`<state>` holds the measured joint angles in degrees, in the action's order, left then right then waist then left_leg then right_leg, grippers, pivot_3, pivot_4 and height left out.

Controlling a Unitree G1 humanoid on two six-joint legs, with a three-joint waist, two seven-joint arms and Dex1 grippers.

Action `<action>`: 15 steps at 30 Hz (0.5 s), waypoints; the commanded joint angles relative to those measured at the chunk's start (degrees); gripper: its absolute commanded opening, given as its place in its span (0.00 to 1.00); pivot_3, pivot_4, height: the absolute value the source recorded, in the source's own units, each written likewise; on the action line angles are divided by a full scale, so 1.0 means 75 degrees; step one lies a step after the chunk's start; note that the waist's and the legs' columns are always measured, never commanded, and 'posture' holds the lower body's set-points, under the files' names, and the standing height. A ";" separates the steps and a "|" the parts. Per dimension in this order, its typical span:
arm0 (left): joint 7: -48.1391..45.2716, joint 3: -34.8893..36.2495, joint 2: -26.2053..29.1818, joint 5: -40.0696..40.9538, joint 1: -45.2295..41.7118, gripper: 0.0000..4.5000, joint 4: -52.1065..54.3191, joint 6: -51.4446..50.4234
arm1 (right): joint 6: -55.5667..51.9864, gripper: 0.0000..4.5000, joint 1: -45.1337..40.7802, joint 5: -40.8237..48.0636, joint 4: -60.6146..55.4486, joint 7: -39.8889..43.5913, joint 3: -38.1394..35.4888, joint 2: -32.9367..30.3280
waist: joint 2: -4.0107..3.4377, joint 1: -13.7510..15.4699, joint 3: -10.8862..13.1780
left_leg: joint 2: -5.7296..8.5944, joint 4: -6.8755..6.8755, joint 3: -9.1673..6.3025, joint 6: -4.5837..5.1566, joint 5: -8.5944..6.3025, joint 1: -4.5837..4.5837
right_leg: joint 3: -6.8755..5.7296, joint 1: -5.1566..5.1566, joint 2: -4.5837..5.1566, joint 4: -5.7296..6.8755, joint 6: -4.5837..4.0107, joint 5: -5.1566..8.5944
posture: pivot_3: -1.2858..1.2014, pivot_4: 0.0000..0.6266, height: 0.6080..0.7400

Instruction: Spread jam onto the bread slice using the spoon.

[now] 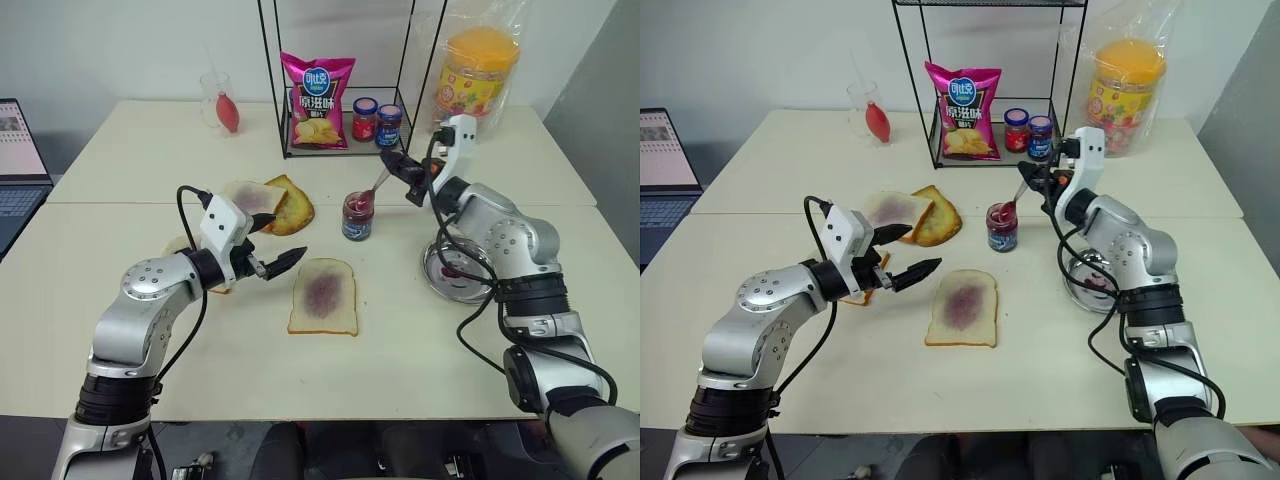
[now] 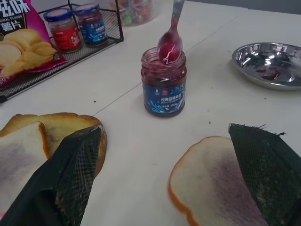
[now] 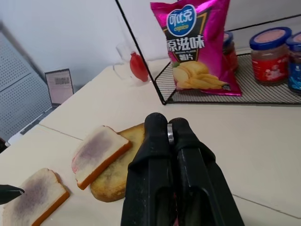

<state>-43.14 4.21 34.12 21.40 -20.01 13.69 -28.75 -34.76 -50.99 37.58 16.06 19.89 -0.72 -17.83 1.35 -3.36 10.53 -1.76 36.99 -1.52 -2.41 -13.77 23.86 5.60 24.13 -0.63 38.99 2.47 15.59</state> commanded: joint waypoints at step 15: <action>0.0045 0.0085 0.0135 0.0125 -0.0143 1.00 0.0424 -0.0156 | 0.2484 0.00 -0.0073 -0.3719 0.0472 0.1342 0.1895 0.0211 | 0.0000 0.0002 0.0000 | 0.0002 0.0004 -0.0002 -0.0002 0.0001 -0.0002 | -0.0003 -0.0001 0.0003 0.0003 -0.0002 -0.0002 | 0.52 0.24 1.00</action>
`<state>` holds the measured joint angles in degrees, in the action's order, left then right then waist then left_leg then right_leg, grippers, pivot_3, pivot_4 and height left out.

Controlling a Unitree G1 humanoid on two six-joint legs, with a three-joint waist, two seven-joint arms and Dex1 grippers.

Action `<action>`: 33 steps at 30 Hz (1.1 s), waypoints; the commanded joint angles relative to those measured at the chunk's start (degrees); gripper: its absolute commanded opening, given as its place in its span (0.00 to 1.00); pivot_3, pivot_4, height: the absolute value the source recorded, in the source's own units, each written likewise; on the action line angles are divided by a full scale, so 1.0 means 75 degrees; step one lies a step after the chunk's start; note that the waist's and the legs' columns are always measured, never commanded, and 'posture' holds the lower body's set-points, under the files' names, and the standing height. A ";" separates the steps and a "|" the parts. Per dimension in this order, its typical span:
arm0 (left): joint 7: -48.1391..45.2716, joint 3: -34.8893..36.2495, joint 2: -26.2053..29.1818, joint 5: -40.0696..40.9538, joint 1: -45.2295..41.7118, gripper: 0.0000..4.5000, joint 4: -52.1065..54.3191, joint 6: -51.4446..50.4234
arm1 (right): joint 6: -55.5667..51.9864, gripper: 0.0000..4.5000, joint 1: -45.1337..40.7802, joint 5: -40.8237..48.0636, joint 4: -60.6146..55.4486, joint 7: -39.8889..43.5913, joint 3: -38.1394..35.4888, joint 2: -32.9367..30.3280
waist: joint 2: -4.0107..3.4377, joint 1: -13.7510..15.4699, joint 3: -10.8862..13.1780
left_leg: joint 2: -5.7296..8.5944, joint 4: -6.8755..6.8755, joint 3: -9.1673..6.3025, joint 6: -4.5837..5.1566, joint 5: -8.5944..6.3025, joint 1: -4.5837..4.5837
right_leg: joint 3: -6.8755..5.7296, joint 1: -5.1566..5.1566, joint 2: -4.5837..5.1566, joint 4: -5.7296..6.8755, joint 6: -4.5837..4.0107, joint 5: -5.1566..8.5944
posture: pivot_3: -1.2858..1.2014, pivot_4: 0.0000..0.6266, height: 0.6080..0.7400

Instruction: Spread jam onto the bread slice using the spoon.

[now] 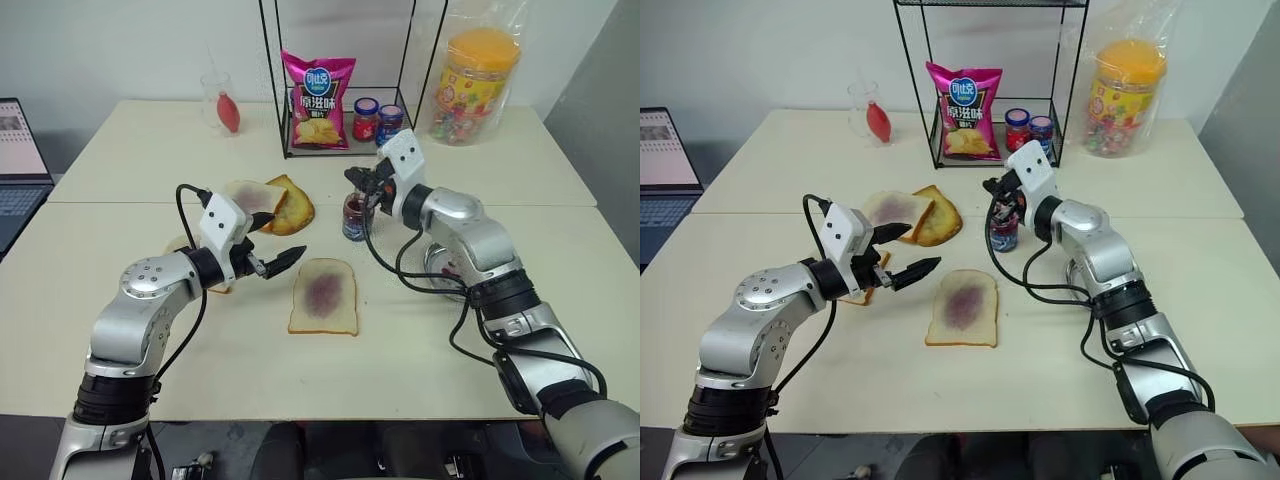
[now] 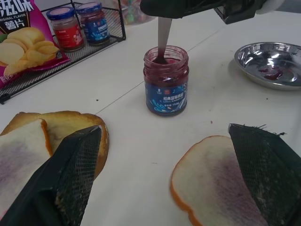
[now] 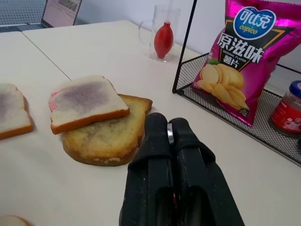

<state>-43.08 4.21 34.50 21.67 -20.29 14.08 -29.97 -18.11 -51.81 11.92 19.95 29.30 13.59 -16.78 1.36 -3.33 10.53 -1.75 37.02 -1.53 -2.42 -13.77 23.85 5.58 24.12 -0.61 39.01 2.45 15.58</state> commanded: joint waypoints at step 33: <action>-0.0037 -0.0080 0.0022 -0.0014 -0.0247 1.00 0.0214 0.0104 | -0.3583 0.00 -0.1172 0.1743 0.1167 -0.1908 -0.3878 0.1234 | 0.0003 -0.0006 -0.0002 | 0.0001 0.0000 -0.0003 -0.0003 0.0003 -0.0006 | -0.0005 -0.0003 -0.0001 0.0008 -0.0012 -0.0015 | 0.52 0.24 1.00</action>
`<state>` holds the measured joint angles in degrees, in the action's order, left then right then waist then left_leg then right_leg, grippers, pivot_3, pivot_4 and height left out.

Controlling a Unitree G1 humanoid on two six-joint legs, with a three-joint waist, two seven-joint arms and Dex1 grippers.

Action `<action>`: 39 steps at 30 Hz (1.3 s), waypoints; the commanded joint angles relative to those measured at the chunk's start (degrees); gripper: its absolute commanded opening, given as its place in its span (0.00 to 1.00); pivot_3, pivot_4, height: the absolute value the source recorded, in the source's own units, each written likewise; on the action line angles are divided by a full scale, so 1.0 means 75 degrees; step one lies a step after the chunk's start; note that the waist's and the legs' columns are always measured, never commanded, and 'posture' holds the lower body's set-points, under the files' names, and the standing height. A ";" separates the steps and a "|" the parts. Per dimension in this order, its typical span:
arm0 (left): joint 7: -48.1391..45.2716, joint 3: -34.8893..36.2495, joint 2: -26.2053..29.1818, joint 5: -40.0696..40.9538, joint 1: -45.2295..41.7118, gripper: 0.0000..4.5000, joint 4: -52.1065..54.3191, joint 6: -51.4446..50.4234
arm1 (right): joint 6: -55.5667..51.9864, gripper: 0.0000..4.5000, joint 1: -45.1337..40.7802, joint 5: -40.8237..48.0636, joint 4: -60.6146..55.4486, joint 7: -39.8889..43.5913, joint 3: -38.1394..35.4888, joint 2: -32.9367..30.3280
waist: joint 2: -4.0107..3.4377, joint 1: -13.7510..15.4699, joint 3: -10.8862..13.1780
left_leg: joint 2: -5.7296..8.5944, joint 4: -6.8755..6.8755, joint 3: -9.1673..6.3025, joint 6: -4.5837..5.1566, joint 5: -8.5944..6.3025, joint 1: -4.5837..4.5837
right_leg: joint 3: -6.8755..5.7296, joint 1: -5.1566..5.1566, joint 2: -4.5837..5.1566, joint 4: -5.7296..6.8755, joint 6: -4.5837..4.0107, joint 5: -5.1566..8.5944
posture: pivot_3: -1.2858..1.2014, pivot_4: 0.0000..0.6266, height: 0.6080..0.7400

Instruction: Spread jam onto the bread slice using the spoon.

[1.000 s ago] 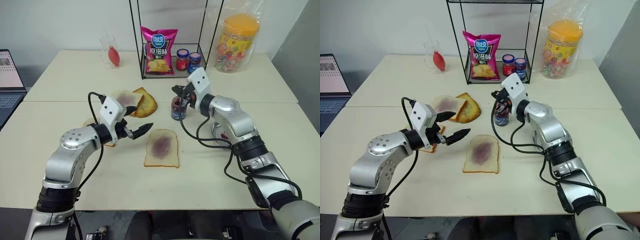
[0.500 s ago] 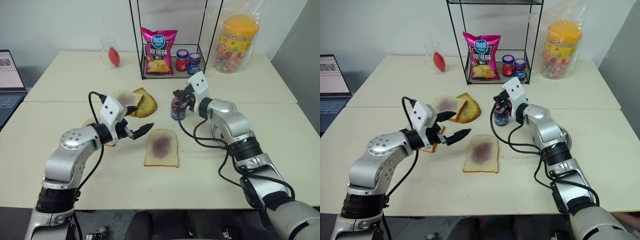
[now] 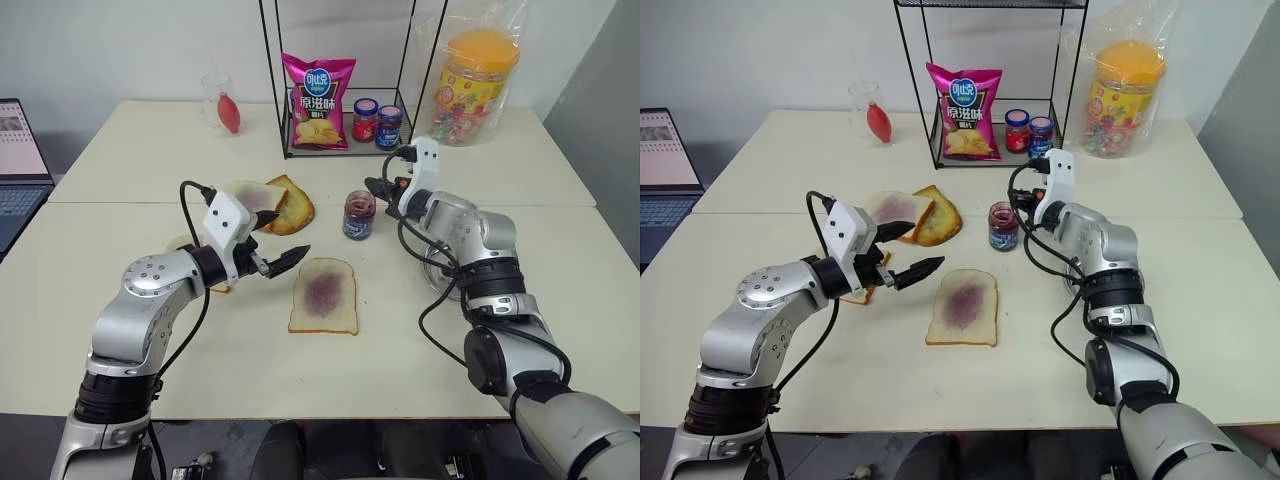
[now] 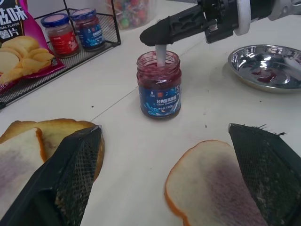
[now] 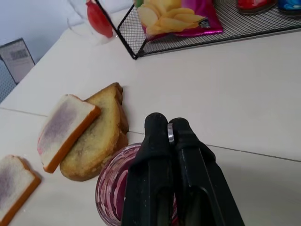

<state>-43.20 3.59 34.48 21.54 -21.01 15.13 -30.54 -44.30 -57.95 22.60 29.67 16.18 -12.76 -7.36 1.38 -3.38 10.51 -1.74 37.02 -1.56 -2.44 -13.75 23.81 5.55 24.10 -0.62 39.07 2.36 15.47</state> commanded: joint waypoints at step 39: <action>-0.0413 -0.0118 0.0131 -0.0052 -0.0409 1.00 -0.0358 0.0462 | -0.1063 0.00 -0.0682 0.1992 -0.0669 -0.1876 -0.1868 -0.0051 | 0.0000 -0.0005 0.0000 | 0.0000 -0.0002 0.0003 0.0001 0.0000 0.0003 | 0.0001 0.0002 -0.0001 -0.0003 0.0000 0.0000 | 0.52 0.24 1.00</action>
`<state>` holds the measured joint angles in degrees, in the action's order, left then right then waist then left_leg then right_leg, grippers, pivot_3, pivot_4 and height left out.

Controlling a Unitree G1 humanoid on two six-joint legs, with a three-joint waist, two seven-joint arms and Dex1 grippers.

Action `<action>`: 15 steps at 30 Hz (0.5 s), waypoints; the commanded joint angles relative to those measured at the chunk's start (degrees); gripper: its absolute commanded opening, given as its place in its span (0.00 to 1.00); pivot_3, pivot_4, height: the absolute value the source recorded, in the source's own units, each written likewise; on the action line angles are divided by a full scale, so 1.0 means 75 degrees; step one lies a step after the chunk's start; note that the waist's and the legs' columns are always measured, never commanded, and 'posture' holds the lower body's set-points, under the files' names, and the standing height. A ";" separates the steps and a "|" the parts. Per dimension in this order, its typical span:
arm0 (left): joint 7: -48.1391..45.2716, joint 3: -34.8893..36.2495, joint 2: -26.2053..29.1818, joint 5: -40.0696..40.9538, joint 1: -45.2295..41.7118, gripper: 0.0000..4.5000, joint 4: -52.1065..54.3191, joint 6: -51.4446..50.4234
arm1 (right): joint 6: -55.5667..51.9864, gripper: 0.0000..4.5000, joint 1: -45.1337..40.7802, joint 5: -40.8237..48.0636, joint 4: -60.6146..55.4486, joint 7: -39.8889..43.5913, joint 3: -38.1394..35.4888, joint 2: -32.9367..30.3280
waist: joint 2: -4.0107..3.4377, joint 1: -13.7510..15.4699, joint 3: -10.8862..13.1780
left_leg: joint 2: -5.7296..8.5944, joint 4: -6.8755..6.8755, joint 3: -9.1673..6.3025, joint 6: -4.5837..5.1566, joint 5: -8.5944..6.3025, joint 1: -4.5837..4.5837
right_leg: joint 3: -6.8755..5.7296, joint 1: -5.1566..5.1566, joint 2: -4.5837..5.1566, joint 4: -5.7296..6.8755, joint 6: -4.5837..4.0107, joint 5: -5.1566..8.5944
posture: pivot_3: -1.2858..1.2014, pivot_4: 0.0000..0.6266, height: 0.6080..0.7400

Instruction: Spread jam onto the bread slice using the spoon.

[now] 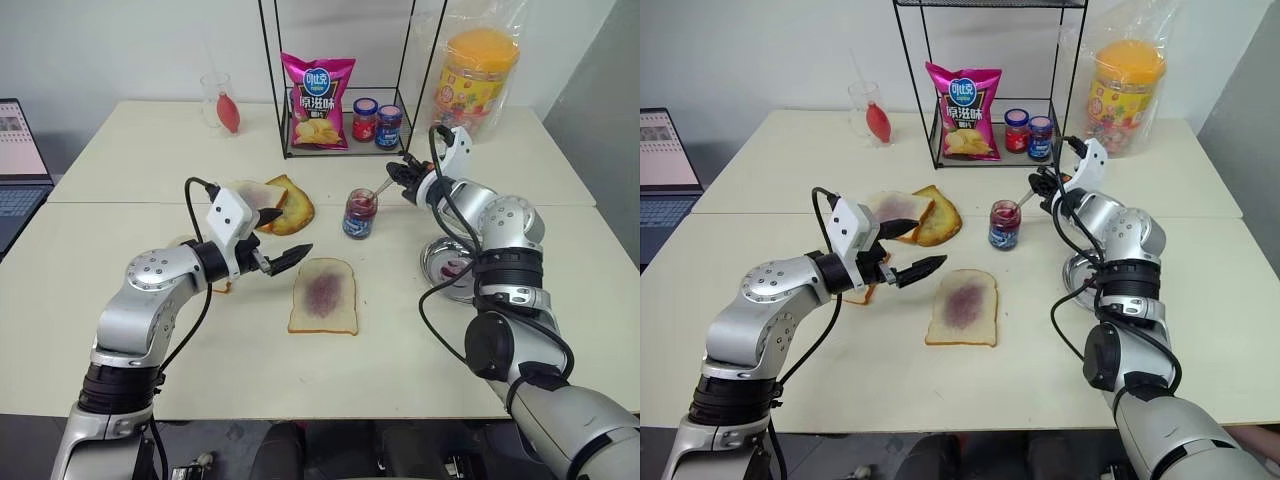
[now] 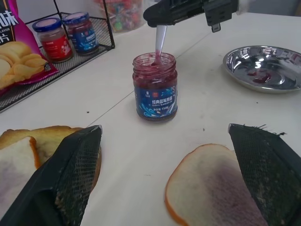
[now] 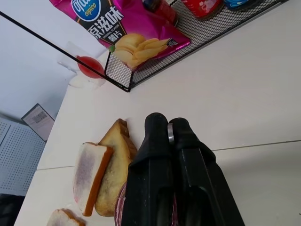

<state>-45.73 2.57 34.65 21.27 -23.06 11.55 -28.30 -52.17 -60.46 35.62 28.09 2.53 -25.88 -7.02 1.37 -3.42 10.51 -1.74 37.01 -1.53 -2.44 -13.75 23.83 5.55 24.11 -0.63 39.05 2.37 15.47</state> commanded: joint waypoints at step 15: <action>-0.0318 0.0088 0.0251 0.0008 -0.0206 1.00 0.0071 0.0260 | -0.0266 0.00 -0.0365 0.0809 -0.0753 -0.0561 -0.0503 -0.0158 | 0.0000 -0.0001 0.0000 | 0.0000 -0.0001 0.0000 0.0000 0.0000 0.0002 | 0.0000 0.0001 0.0000 -0.0001 0.0000 0.0000 | 0.52 0.24 1.00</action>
<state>-47.26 2.57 35.44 21.27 -23.31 11.26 -27.93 -53.58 -62.02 39.51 25.92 -0.88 -28.12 -7.38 1.37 -3.42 10.51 -1.74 37.00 -1.53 -2.43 -13.75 23.85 5.55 24.12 -0.63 39.05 2.37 15.47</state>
